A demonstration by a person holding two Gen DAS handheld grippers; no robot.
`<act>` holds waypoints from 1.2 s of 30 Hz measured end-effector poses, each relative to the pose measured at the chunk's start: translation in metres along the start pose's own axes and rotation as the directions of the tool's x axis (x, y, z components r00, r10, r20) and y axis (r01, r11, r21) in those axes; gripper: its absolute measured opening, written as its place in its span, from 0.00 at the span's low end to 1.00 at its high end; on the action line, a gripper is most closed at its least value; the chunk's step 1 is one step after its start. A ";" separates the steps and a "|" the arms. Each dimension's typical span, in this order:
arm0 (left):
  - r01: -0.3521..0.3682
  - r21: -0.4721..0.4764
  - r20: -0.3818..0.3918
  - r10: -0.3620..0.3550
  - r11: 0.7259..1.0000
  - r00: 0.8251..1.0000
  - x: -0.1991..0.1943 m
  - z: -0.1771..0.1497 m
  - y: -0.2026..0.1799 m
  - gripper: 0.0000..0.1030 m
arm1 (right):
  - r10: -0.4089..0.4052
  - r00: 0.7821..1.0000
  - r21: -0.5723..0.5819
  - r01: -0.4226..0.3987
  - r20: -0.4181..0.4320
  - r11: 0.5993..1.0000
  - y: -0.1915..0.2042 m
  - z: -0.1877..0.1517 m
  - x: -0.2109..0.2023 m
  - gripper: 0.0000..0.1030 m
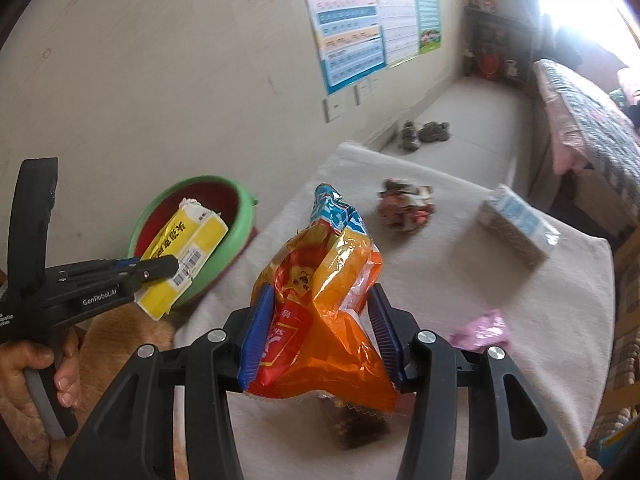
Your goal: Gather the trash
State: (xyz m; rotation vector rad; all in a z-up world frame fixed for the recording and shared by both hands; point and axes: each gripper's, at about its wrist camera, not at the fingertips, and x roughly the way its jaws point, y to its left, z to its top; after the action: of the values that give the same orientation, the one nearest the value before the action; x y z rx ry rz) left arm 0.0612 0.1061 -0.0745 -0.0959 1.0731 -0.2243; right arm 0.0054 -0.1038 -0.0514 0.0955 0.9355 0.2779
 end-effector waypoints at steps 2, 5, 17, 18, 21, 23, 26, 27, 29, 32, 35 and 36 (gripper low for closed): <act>-0.015 -0.019 0.001 0.015 1.000 1.000 -0.001 0.000 0.013 0.20 | 0.008 1.000 -0.024 -0.008 -0.005 1.000 0.010 0.003 0.005 0.46; -0.029 -0.055 0.001 0.029 0.998 1.000 -0.003 0.000 0.032 0.20 | 0.021 1.000 -0.043 -0.022 -0.013 0.999 0.022 0.008 0.011 0.46; -0.051 -0.102 0.009 0.052 0.994 0.999 -0.004 0.002 0.067 0.20 | 0.077 0.997 -0.109 -0.078 -0.013 0.991 0.085 0.042 0.039 0.46; -0.054 -0.099 0.008 0.055 0.994 0.998 -0.004 0.002 0.069 0.20 | 0.079 0.997 -0.117 -0.080 -0.016 0.990 0.089 0.044 0.041 0.46; -0.065 -0.110 -0.003 0.065 0.992 0.998 -0.001 0.003 0.078 0.20 | 0.087 0.996 -0.146 -0.089 -0.023 0.985 0.101 0.049 0.048 0.46; -0.063 -0.132 -0.011 0.062 0.989 0.998 0.002 0.004 0.084 0.20 | 0.090 0.996 -0.175 -0.094 -0.029 0.980 0.109 0.052 0.053 0.46; -0.065 -0.146 -0.013 0.063 0.987 0.998 0.004 0.004 0.090 0.20 | 0.102 0.994 -0.207 -0.107 -0.035 0.972 0.120 0.055 0.061 0.46; -0.068 -0.149 -0.014 0.066 0.986 0.998 0.005 0.005 0.092 0.20 | 0.104 0.994 -0.214 -0.110 -0.036 0.971 0.123 0.056 0.063 0.46; -0.074 -0.157 -0.017 0.072 0.985 0.997 0.006 0.005 0.097 0.20 | 0.107 0.994 -0.231 -0.113 -0.039 0.966 0.129 0.060 0.069 0.46; -0.085 -0.181 -0.025 0.082 0.980 0.996 0.011 0.006 0.105 0.20 | 0.106 0.993 -0.255 -0.114 -0.046 0.960 0.136 0.064 0.077 0.46; -0.093 -0.201 -0.032 0.088 0.975 0.996 0.015 0.005 0.110 0.20 | 0.101 0.993 -0.275 -0.112 -0.053 0.955 0.143 0.067 0.083 0.46; -0.094 -0.206 -0.034 0.089 0.974 0.995 0.016 0.005 0.112 0.20 | 0.102 0.993 -0.278 -0.113 -0.054 0.954 0.146 0.067 0.085 0.46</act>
State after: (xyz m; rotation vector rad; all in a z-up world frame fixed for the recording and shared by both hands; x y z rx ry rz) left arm 0.0879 0.2115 -0.1069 -0.2312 1.1205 -0.0297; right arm 0.0787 0.0622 -0.0484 -0.1217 0.9218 0.5125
